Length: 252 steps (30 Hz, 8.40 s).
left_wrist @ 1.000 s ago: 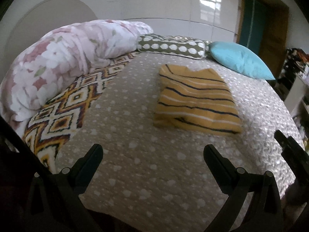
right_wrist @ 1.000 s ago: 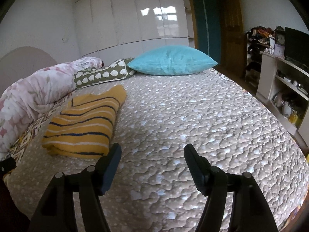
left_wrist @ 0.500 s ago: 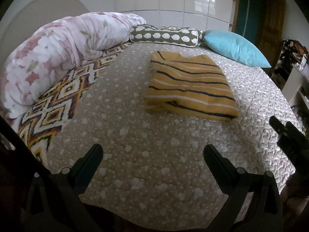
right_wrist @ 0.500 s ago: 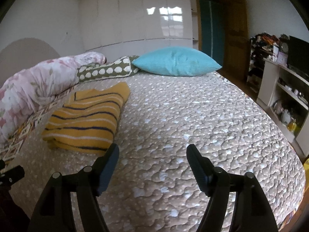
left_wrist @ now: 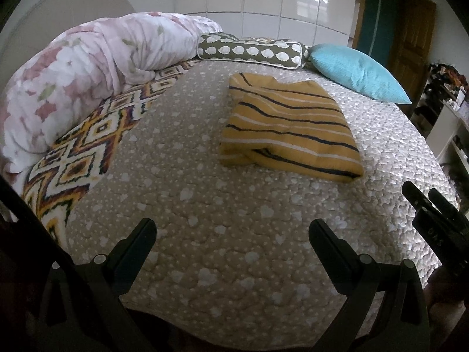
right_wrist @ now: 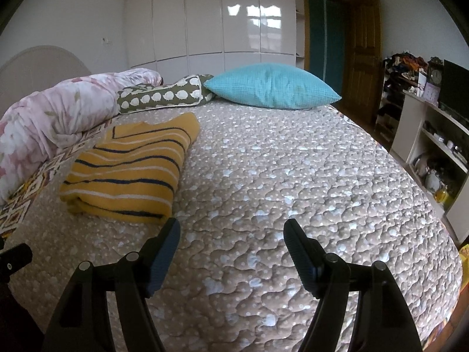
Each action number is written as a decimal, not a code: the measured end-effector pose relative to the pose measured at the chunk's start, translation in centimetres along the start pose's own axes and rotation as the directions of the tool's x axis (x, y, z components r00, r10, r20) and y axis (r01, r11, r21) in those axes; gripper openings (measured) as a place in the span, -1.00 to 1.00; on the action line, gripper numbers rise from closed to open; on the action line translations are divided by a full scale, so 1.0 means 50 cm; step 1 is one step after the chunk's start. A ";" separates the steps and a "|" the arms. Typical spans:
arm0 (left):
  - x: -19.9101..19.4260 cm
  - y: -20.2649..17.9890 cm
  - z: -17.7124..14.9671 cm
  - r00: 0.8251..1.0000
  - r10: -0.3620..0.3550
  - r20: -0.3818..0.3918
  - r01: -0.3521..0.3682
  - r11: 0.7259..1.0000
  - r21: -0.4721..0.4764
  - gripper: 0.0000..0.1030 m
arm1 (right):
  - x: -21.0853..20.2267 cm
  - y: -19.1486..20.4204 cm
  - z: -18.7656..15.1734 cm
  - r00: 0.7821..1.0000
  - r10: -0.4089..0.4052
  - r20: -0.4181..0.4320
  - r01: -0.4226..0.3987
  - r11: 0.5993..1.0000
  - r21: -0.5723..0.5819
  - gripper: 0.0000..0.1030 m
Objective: Fold small clothes
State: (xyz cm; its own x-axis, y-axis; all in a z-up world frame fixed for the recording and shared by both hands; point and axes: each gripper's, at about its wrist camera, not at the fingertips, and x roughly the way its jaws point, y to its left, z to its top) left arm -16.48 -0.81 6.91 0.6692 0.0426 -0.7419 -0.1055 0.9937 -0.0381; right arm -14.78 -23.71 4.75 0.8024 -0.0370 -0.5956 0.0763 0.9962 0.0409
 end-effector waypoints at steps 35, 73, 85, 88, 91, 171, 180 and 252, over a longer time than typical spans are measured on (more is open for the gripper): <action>0.014 -0.014 -0.014 0.999 -0.004 -0.032 0.005 1.000 0.021 1.00 | 0.007 -0.005 -0.011 1.000 -0.006 -0.008 0.006 1.000 -0.001 0.58; 0.105 -0.020 -0.043 0.981 0.044 -0.187 -0.024 0.994 0.104 1.00 | 0.042 0.045 -0.028 0.997 0.006 -0.072 -0.011 0.997 -0.076 0.59; 0.126 -0.018 -0.049 0.978 0.044 -0.205 -0.022 0.994 0.108 1.00 | 0.053 0.050 -0.036 0.996 0.007 -0.088 -0.014 0.996 -0.083 0.59; 0.128 -0.018 -0.051 0.978 0.045 -0.204 -0.023 0.994 0.109 1.00 | 0.057 0.050 -0.036 0.996 0.008 -0.093 -0.015 0.996 -0.082 0.59; 0.128 -0.018 -0.051 0.978 0.045 -0.205 -0.023 0.994 0.109 1.00 | 0.060 0.049 -0.038 0.995 0.008 -0.098 -0.016 0.997 -0.080 0.59; -0.213 0.173 0.012 0.882 0.137 0.451 -0.047 0.978 -0.206 1.00 | 0.017 0.179 0.116 0.927 0.361 -0.101 -0.373 0.913 -0.166 0.04; -0.281 0.056 0.066 0.866 -0.059 0.497 0.108 0.992 -0.071 1.00 | -0.080 0.008 0.085 0.960 0.277 0.029 -0.277 0.961 -0.006 0.30; -0.040 -0.040 -0.008 0.999 -0.011 0.049 0.006 0.996 0.090 1.00 | -0.007 0.061 -0.011 0.993 0.091 -0.082 -0.099 0.990 -0.098 0.55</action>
State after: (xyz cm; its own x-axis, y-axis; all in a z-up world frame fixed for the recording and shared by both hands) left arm -17.92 -2.92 8.19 0.7055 0.0371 -0.7077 -0.0346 0.9992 0.0180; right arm -15.18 -20.60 4.65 0.7550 0.0602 -0.6530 -0.0618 0.9979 0.0205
